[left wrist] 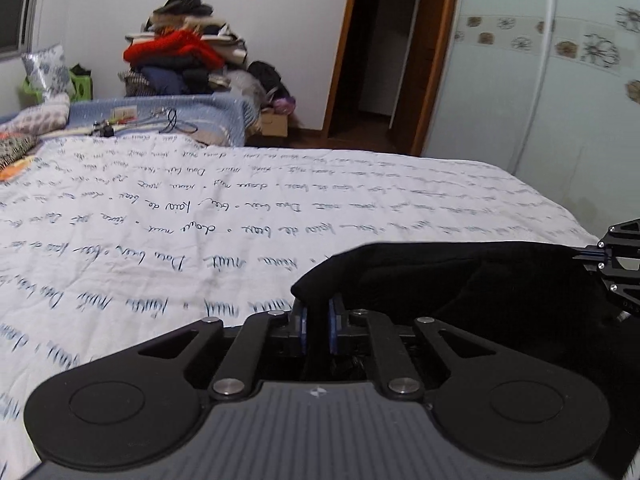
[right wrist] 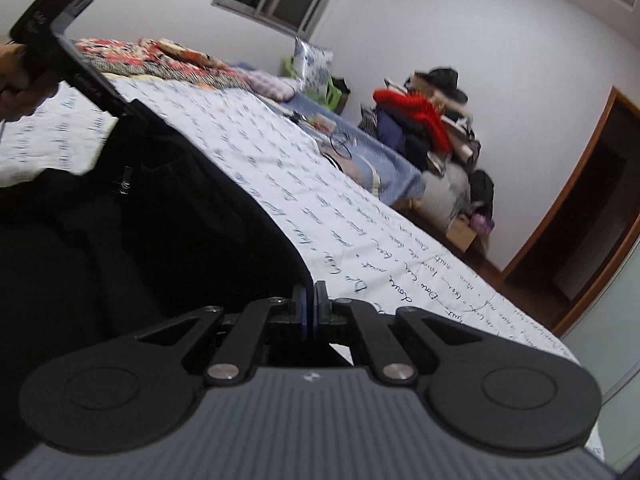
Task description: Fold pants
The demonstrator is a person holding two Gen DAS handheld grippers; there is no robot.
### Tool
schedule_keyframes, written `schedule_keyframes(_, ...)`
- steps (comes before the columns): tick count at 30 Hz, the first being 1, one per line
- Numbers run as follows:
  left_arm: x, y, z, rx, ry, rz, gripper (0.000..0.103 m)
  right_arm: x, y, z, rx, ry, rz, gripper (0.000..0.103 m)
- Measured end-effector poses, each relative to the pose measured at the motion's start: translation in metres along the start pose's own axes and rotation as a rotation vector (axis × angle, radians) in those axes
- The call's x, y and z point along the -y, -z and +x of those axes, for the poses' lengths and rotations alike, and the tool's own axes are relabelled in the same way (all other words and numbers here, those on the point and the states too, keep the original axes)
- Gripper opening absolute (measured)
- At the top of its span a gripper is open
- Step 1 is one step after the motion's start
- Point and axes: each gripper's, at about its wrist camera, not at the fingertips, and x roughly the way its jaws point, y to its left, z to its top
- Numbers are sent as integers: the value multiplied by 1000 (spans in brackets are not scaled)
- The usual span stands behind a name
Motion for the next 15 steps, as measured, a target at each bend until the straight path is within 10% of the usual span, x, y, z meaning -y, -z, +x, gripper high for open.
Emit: schedule_keyframes(15,13,123,-96,-58,2,-161,9,-125,62,-130,-53,-120,-119,3)
